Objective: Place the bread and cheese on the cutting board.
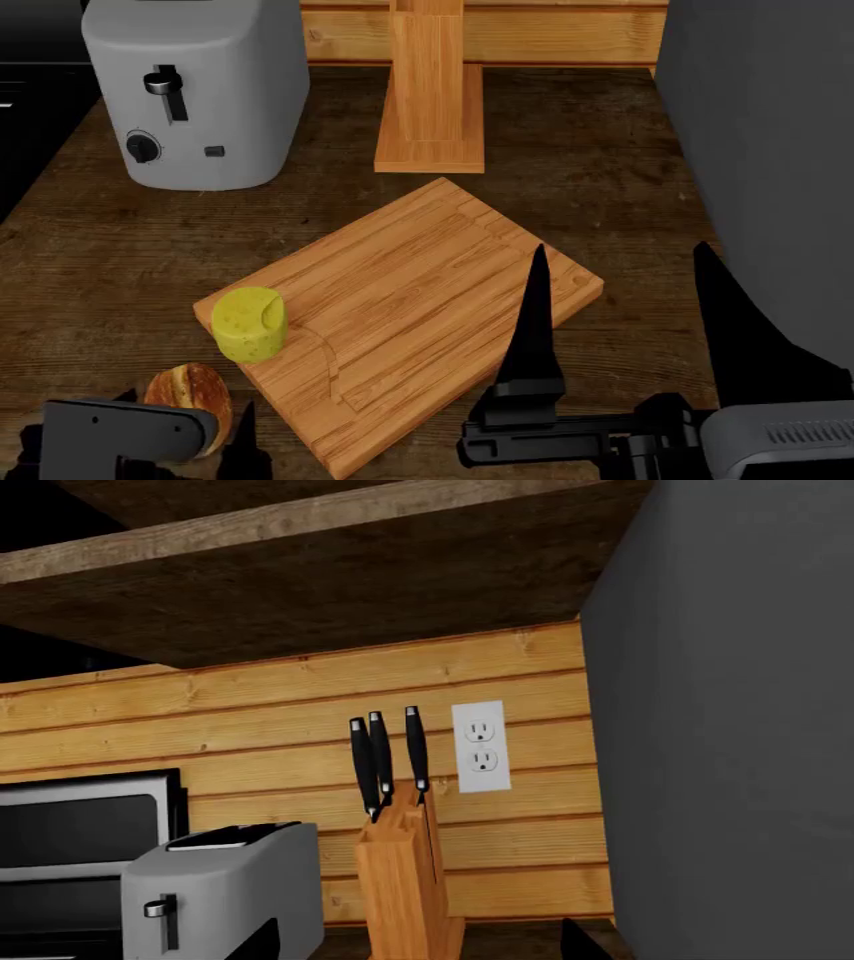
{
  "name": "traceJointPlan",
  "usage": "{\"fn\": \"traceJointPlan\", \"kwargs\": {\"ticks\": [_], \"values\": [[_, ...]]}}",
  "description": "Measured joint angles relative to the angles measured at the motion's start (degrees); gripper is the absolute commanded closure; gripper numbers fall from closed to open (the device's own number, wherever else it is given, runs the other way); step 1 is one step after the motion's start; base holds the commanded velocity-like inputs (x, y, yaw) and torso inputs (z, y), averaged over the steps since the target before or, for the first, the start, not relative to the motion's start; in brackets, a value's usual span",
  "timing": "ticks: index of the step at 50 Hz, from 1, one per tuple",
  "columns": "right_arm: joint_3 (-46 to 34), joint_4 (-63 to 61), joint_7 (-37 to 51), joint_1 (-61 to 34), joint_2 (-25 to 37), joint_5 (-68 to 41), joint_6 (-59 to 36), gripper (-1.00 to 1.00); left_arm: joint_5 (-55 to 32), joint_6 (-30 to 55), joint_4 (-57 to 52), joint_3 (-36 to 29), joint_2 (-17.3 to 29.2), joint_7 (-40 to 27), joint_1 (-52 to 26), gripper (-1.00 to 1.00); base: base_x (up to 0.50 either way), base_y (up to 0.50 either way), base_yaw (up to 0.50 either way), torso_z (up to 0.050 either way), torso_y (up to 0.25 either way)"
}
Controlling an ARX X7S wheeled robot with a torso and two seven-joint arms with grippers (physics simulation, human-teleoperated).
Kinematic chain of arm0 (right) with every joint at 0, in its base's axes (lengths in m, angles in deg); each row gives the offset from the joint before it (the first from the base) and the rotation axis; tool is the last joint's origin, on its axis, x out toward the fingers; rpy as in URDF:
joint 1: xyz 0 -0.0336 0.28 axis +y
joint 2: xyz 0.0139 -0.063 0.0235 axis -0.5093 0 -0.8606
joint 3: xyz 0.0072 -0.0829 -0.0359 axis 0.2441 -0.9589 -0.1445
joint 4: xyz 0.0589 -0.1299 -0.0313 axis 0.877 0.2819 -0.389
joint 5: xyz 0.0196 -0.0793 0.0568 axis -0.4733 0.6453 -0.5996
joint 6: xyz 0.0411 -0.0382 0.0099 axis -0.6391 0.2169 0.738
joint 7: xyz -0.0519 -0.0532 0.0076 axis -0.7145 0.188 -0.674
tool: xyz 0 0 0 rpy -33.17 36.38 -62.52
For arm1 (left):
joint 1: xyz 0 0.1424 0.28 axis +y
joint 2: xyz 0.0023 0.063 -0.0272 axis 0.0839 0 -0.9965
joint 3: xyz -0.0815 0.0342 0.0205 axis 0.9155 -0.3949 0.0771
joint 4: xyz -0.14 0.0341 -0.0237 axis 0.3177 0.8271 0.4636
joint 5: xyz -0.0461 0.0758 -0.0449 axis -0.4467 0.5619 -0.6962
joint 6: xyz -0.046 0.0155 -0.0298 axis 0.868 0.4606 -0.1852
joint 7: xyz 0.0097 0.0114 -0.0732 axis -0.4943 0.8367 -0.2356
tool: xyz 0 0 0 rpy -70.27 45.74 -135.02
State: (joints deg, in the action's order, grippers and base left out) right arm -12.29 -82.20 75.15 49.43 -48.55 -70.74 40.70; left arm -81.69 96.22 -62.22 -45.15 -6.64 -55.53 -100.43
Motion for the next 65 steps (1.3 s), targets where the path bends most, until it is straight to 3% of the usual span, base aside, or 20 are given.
{"fn": "traceJointPlan", "kwargs": {"ticks": [4,5,24,39,52,65], "values": [[0.0,0.0,0.0,0.0,0.1,0.0,0.1,-1.0,-0.1,-0.1,0.4,0.0,-0.1,-0.1,-0.3,-1.0,0.0,0.0,0.0,0.0,0.0],[0.0,0.1,0.0,0.0,0.1,-0.1,0.1,-1.0,-0.2,-0.1,0.5,0.0,-0.1,-0.1,-0.4,1.0,0.0,0.0,0.0,0.0,0.0],[-0.2,0.0,0.3,0.0,0.3,-0.3,0.4,-1.0,1.1,-0.2,0.7,0.9,-0.3,-1.8,-0.4,1.0,0.0,0.0,0.0,0.0,0.0],[-0.2,-0.2,0.6,0.0,0.6,-0.5,0.5,-1.0,0.4,4.0,-11.0,2.2,1.0,-6.6,0.4,1.0,0.0,0.0,0.0,0.0,0.0],[-0.1,-0.6,1.0,0.2,0.9,-0.7,0.5,-1.0,-0.2,9.9,-20.7,-3.9,1.2,-7.7,-2.4,1.0,0.0,0.0,0.0,0.0,0.0],[0.3,-0.6,1.0,0.4,1.1,-1.1,1.0,-1.0,-1.2,15.0,-22.1,-10.7,-2.3,-7.0,-8.4,1.0,0.0,0.0,0.0,0.0,0.0]]}}
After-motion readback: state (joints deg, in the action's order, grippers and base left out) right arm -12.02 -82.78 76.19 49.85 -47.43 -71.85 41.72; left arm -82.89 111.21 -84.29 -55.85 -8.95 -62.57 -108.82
